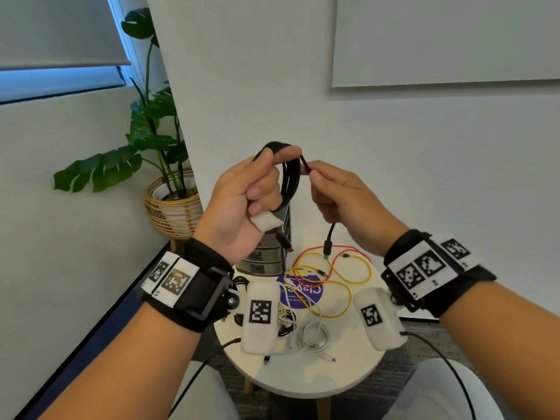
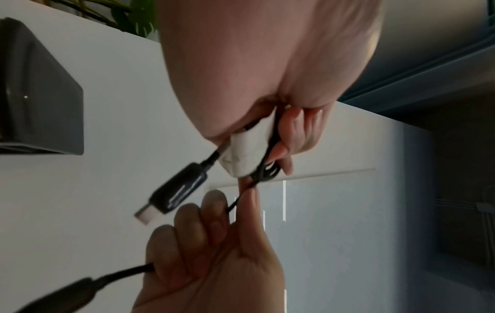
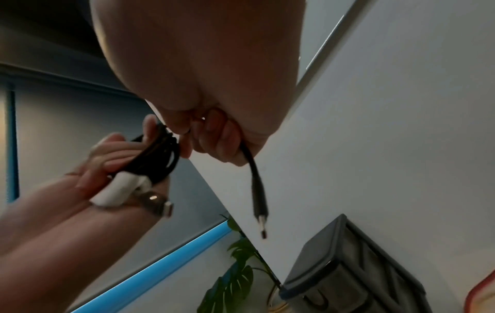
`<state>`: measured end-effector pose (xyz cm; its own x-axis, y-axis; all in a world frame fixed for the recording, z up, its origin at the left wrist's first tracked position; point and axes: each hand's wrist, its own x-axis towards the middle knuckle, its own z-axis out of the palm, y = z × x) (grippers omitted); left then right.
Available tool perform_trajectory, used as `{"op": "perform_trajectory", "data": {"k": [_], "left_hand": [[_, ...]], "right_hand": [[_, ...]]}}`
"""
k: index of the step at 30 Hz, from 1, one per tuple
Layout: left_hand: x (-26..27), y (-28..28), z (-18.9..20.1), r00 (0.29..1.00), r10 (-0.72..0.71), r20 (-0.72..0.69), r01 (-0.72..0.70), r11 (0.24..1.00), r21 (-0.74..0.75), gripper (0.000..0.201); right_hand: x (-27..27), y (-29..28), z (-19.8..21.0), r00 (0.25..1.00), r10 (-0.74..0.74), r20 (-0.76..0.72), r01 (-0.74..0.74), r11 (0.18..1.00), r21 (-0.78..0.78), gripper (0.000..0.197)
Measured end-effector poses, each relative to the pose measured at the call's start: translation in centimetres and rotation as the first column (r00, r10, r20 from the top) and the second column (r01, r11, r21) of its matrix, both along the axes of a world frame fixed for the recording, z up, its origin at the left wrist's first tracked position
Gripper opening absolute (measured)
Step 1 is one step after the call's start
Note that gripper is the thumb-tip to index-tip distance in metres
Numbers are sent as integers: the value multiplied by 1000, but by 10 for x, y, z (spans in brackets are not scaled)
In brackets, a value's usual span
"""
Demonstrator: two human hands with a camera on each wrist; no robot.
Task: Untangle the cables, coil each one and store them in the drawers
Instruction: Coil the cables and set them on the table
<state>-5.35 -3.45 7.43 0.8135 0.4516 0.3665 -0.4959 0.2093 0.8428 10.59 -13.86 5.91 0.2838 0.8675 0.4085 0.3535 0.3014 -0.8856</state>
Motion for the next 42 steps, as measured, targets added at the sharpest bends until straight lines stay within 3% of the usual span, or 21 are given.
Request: {"op": "perform_trajectory", "data": {"k": [2,5,8,12,13,15,18,20,25,30,34,38,42], "left_hand": [[3,-1,-3,998,58,38,-56,997,-59,40],[4,1,-7,987,155,44,-148,980,-130,42],[0,6,-13,976,218,-1,-215,963,-163,45],[-1,8,-21,973,213,-94,-226,960,-163,47],[-1,8,-23,972,211,-106,-226,961,-160,47],[1,8,-24,970,216,-109,-230,962,-144,44],[7,3,-27,975,204,-84,-215,966,-146,34],[11,-1,-28,986,159,-60,-167,969,-184,32],[7,-5,-31,997,70,-10,-71,973,-218,32],[-2,0,-40,972,118,-205,-133,989,-58,28],[1,-4,-50,922,259,-288,-256,965,49,27],[11,-15,-59,886,380,-266,-330,919,215,22],[11,-6,-58,880,414,-232,-375,906,194,22]], "right_hand": [[-11,6,-3,1000,9,-27,-9,1000,2,32],[-18,6,-4,969,-64,239,71,997,-19,34],[-12,0,-5,834,-125,537,178,983,-49,30],[-4,-6,2,645,-126,754,316,942,-113,28],[-4,-6,5,627,-119,770,337,933,-130,28],[-6,-8,13,697,-92,711,309,934,-182,27],[-16,-4,18,920,-3,391,115,958,-262,29],[-22,4,14,973,35,230,22,970,-242,31],[-27,18,1,954,-19,298,67,986,-153,19],[-20,14,-10,792,-112,600,219,970,-109,21],[-16,11,-33,715,-106,691,269,954,-132,18],[-12,6,-39,783,-18,622,121,985,-124,14],[20,-10,-31,883,149,446,10,942,-335,20]]}}
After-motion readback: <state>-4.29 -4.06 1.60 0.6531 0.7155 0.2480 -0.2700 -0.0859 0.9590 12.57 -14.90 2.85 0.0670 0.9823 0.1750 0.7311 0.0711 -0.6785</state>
